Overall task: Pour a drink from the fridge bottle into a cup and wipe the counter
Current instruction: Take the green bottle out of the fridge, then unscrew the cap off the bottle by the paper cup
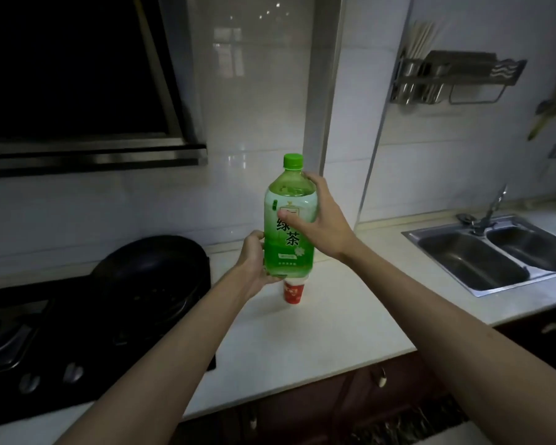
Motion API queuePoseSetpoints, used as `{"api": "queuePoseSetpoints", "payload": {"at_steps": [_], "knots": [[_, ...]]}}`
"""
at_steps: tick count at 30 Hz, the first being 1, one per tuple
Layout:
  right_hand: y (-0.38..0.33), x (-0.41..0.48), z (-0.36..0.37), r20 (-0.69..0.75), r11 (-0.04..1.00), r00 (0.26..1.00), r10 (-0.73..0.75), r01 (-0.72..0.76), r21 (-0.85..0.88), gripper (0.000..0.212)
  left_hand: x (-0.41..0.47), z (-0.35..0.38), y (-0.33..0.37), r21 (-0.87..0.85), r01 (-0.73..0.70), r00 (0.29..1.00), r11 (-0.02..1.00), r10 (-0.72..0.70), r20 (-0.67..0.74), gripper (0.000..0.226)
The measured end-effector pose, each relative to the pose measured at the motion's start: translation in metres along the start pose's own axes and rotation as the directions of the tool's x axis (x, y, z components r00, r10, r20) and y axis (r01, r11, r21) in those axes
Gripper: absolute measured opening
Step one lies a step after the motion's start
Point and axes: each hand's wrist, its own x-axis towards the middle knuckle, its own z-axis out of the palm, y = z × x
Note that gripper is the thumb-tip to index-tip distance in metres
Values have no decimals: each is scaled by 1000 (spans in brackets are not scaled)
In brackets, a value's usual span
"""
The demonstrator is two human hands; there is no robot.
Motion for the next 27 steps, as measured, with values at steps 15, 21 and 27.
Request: {"api": "queuePoseSetpoints", "payload": {"at_steps": [15,21,27], "knots": [[101,-32,42,117,988,984,138,-145,55,74,64,-26,-88,-61,107,983,992,-115,-143,43],[148,-33,68,134,971,966,220,-230,61,75,113,-60,-113,-11,154,969,988,-154,-191,33],[189,-24,93,181,953,937,299,-304,-1,76,158,-94,-138,116,186,975,976,-168,-146,34]]}}
